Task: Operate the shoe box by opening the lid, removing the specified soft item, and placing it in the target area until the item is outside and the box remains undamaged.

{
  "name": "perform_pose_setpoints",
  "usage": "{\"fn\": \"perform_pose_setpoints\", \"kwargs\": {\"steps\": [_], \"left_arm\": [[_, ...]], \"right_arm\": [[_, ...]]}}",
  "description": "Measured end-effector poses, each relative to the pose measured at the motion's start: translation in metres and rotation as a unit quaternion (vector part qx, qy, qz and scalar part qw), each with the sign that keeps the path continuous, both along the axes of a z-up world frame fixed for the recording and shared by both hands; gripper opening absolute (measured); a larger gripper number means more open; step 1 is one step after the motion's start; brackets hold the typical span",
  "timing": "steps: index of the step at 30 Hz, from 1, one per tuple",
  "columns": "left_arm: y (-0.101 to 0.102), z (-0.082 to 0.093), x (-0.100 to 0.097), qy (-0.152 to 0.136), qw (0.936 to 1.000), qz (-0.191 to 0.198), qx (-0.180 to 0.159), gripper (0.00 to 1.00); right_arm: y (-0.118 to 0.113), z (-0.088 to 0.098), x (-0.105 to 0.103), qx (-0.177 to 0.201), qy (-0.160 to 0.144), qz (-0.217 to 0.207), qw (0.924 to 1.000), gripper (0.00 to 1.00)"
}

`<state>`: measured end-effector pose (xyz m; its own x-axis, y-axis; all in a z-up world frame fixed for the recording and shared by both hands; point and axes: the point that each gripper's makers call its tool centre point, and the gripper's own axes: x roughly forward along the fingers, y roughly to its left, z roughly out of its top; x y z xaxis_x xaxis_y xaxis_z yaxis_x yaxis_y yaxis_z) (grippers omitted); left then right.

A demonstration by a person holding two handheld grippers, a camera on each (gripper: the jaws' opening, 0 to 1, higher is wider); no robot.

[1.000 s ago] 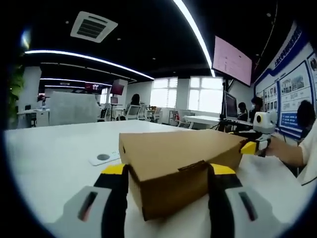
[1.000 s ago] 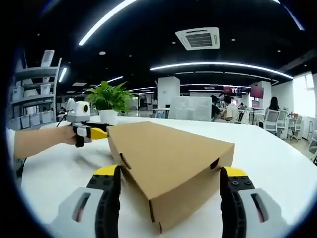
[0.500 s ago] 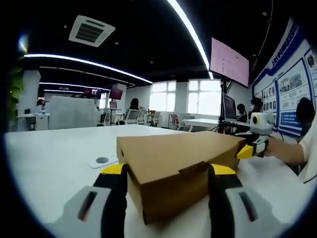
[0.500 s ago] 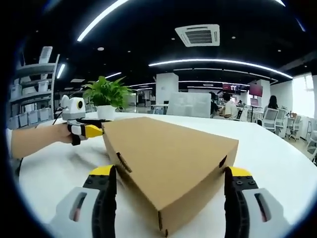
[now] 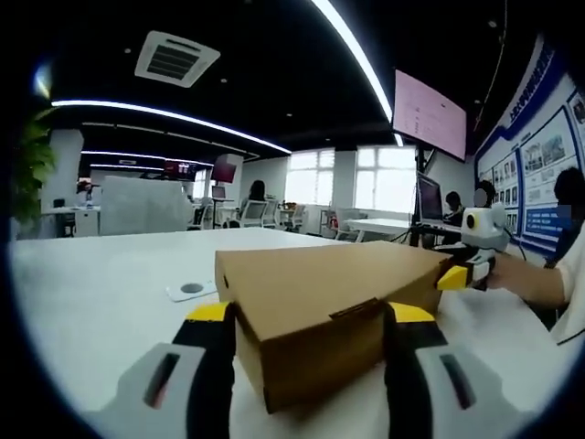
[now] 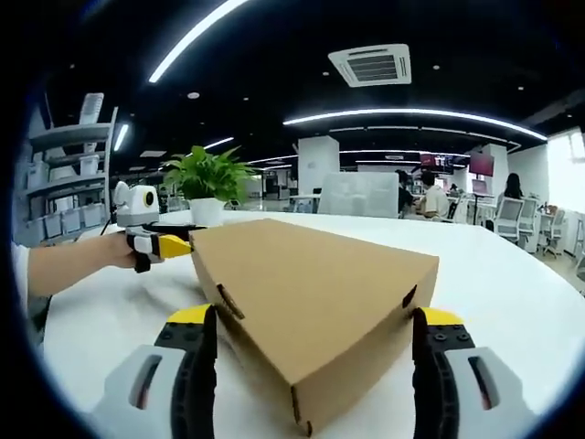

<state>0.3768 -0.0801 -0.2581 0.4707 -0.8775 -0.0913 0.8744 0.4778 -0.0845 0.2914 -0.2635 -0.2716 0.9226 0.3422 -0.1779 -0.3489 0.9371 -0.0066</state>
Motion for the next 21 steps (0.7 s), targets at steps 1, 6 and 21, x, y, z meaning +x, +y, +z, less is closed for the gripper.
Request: {"fn": "perform_pose_setpoints", "kwargs": {"steps": [1,6,21], "left_arm": [[0.000,0.000,-0.001,0.002,1.0000,0.001,0.002,0.66],[0.002,-0.001,-0.007,0.002,1.0000,0.007,0.003,0.66],[0.011,-0.002,-0.030,-0.010,0.9997,0.021,0.005,0.64]], "right_arm": [[0.000,0.000,0.000,0.000,0.000,0.001,1.0000,0.91],[0.000,0.001,-0.003,-0.001,0.002,0.009,1.0000,0.91],[0.003,0.002,-0.010,0.008,0.005,0.030,0.9995,0.92]]}}
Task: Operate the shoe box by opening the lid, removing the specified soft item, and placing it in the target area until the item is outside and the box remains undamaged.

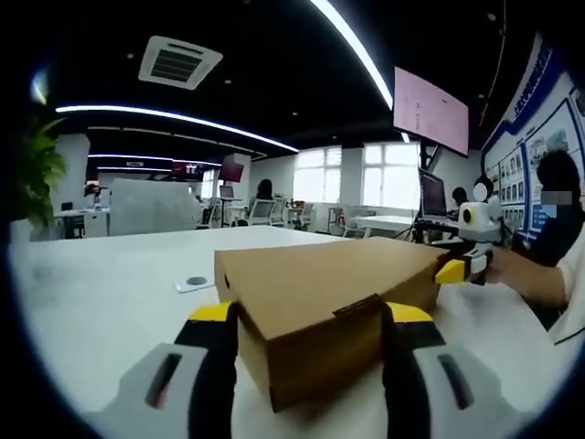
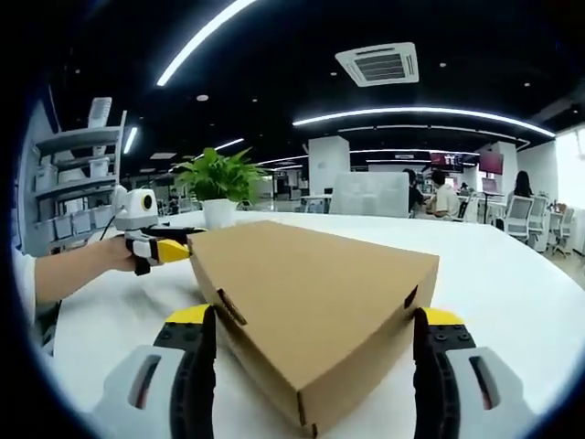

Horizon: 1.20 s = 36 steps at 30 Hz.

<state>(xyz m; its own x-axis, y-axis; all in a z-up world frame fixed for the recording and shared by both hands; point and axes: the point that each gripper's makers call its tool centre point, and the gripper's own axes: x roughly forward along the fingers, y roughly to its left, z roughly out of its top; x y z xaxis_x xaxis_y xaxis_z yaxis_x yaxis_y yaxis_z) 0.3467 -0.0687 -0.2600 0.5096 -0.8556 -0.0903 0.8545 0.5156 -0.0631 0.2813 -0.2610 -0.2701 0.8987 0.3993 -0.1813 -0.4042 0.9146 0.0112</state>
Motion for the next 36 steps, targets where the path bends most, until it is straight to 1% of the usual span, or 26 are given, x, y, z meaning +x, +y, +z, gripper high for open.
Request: {"fn": "perform_pose_setpoints", "kwargs": {"steps": [3,11,14,16,18,20,21,22,23,25,26,28,29,31,36], "left_arm": [[0.001,-0.001,-0.002,-0.005,1.0000,0.002,0.004,0.64],[0.003,-0.002,-0.003,-0.007,1.0000,0.006,-0.003,0.64],[0.003,-0.002,-0.001,-0.007,0.9999,0.003,0.011,0.65],[0.001,-0.001,-0.002,-0.001,0.9999,0.004,0.016,0.65],[0.002,-0.002,-0.002,0.007,0.9997,0.005,0.022,0.65],[0.003,-0.008,-0.002,0.033,0.9991,0.007,0.025,0.66],[0.003,-0.012,-0.002,0.037,0.9989,0.006,0.029,0.66],[0.003,-0.014,-0.001,0.034,0.9989,0.005,0.031,0.66],[0.003,-0.012,0.000,0.033,0.9992,0.006,0.022,0.66],[0.003,-0.012,-0.001,0.032,0.9991,0.005,0.026,0.66],[0.004,-0.012,-0.001,0.035,0.9991,0.004,0.025,0.65],[0.002,-0.009,-0.002,0.048,0.9988,0.009,0.008,0.65],[0.003,-0.010,-0.001,0.050,0.9987,0.011,0.008,0.65],[0.005,-0.011,-0.002,0.040,0.9991,0.009,0.010,0.64],[0.010,-0.010,-0.008,0.039,0.9991,0.015,0.004,0.64]], "right_arm": [[0.000,0.000,-0.001,0.000,-0.001,0.003,1.0000,0.92],[0.000,-0.002,-0.004,0.005,-0.011,0.005,0.9999,0.92],[-0.001,-0.001,-0.004,0.008,-0.017,0.005,0.9998,0.92],[-0.001,0.000,-0.004,0.007,-0.016,0.006,0.9998,0.91],[-0.001,0.000,-0.004,0.005,-0.010,0.007,0.9999,0.91],[-0.001,0.000,-0.004,0.004,-0.007,0.008,0.9999,0.91],[-0.001,-0.001,-0.005,0.004,-0.007,0.008,0.9999,0.91],[-0.001,-0.001,-0.005,0.004,-0.007,0.008,0.9999,0.91],[-0.001,-0.001,-0.005,0.005,-0.008,0.007,0.9999,0.91],[0.001,-0.001,-0.006,0.005,-0.009,0.007,0.9999,0.91],[0.001,-0.001,-0.006,0.005,-0.010,0.007,0.9999,0.91],[0.002,-0.001,-0.007,0.003,-0.009,0.008,0.9999,0.91],[0.003,0.000,-0.007,0.005,-0.009,0.009,0.9999,0.91],[0.003,0.000,-0.008,0.004,-0.009,0.010,0.9999,0.91],[0.008,0.000,-0.012,0.002,-0.005,0.017,0.9998,0.90]]}}
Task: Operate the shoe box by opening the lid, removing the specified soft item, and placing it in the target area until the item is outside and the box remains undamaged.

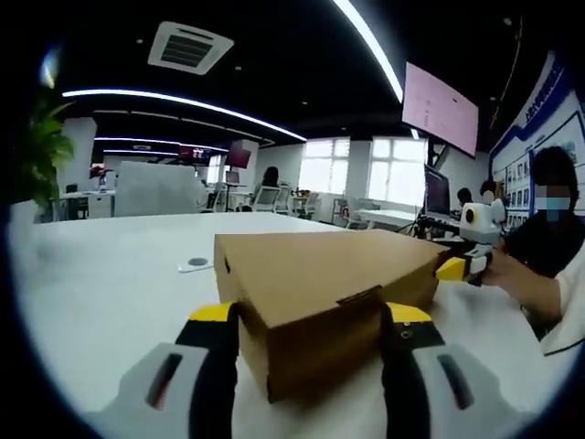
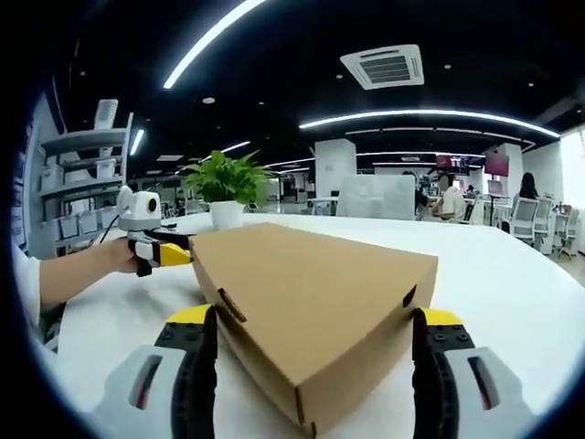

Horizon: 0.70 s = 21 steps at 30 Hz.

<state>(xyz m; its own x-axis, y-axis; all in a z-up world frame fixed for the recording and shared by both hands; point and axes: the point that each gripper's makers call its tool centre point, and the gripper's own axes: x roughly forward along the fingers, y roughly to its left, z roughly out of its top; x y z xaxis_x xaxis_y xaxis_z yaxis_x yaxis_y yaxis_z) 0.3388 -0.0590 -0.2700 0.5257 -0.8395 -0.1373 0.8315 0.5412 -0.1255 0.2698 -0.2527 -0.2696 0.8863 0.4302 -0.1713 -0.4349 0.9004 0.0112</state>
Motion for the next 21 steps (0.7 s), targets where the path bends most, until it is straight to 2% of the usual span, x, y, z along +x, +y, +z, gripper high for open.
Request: {"fn": "perform_pose_setpoints", "kwargs": {"steps": [6,21], "left_arm": [[0.008,0.001,-0.009,0.007,0.9999,0.006,0.009,0.64],[0.020,0.001,-0.028,0.009,0.9995,0.029,0.010,0.64]], "right_arm": [[0.009,-0.001,-0.006,0.000,0.000,0.007,1.0000,0.90],[0.015,0.000,-0.012,0.000,-0.001,0.032,0.9995,0.90]]}}
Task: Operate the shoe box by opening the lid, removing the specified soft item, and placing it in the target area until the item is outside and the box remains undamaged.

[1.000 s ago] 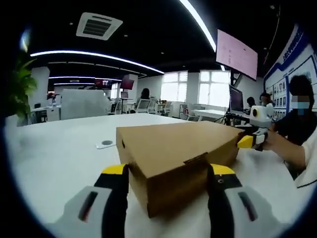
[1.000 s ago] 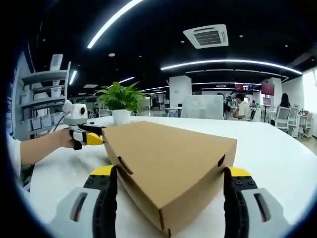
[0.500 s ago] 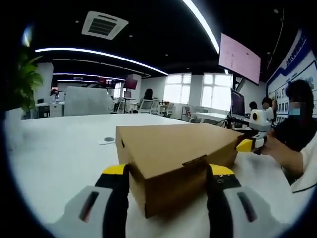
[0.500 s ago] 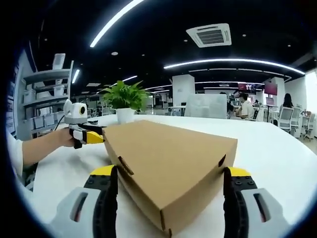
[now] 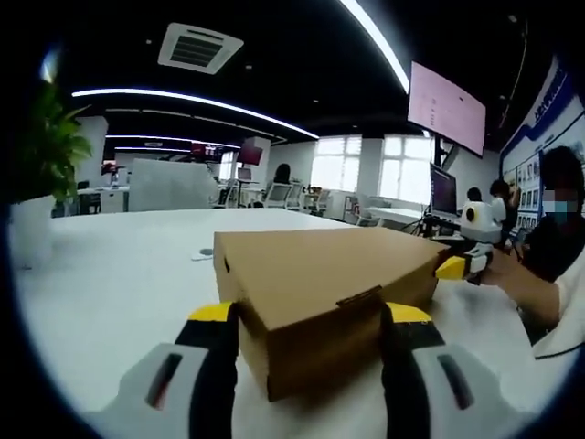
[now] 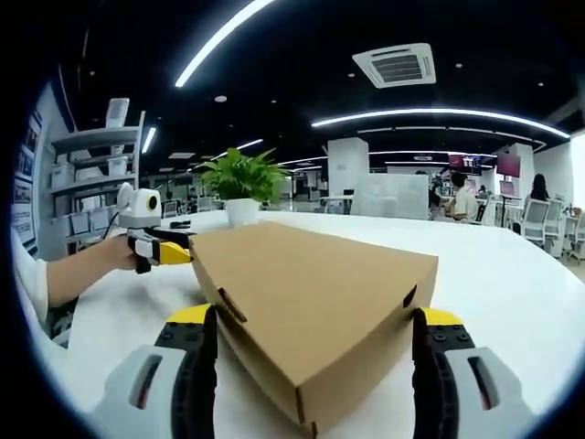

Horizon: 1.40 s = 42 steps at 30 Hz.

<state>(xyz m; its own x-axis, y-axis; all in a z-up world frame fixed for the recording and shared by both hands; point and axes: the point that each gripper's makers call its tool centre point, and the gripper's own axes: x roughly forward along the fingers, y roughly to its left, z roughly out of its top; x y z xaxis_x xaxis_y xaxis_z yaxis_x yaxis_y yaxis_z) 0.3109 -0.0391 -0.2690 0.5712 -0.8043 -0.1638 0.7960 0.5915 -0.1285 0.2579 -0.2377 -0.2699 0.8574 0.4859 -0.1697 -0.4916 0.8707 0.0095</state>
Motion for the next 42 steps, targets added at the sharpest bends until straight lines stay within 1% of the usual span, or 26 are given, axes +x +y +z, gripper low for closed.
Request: {"fn": "perform_pose_setpoints", "kwargs": {"steps": [5,7,13,19,25,28,33,42], "left_arm": [[0.006,0.000,-0.009,0.002,1.0000,0.010,0.001,0.64],[0.008,0.000,-0.013,0.003,0.9999,0.013,-0.001,0.63],[0.016,0.001,-0.024,0.005,0.9997,0.023,-0.010,0.62],[0.021,0.002,-0.035,0.009,0.9993,0.033,-0.013,0.61],[0.022,0.001,-0.039,0.012,0.9991,0.040,-0.011,0.61],[0.023,0.000,-0.042,0.006,0.9989,0.043,-0.017,0.61],[0.024,0.001,-0.045,-0.003,0.9982,0.052,-0.031,0.61],[0.023,0.001,-0.050,-0.007,0.9975,0.062,-0.034,0.61]], "right_arm": [[0.005,0.001,-0.006,0.003,-0.004,0.011,0.9999,0.91],[0.006,0.001,-0.005,0.003,-0.005,0.015,0.9999,0.91],[0.011,0.001,-0.012,0.003,-0.006,0.029,0.9996,0.91],[0.015,0.000,-0.016,-0.005,-0.006,0.038,0.9992,0.92],[0.016,0.000,-0.017,-0.004,-0.006,0.046,0.9989,0.92],[0.017,0.000,-0.019,-0.004,-0.005,0.048,0.9988,0.92],[0.018,-0.001,-0.022,0.002,-0.013,0.051,0.9986,0.92],[0.015,0.000,-0.020,0.000,-0.010,0.063,0.9980,0.92]]}}
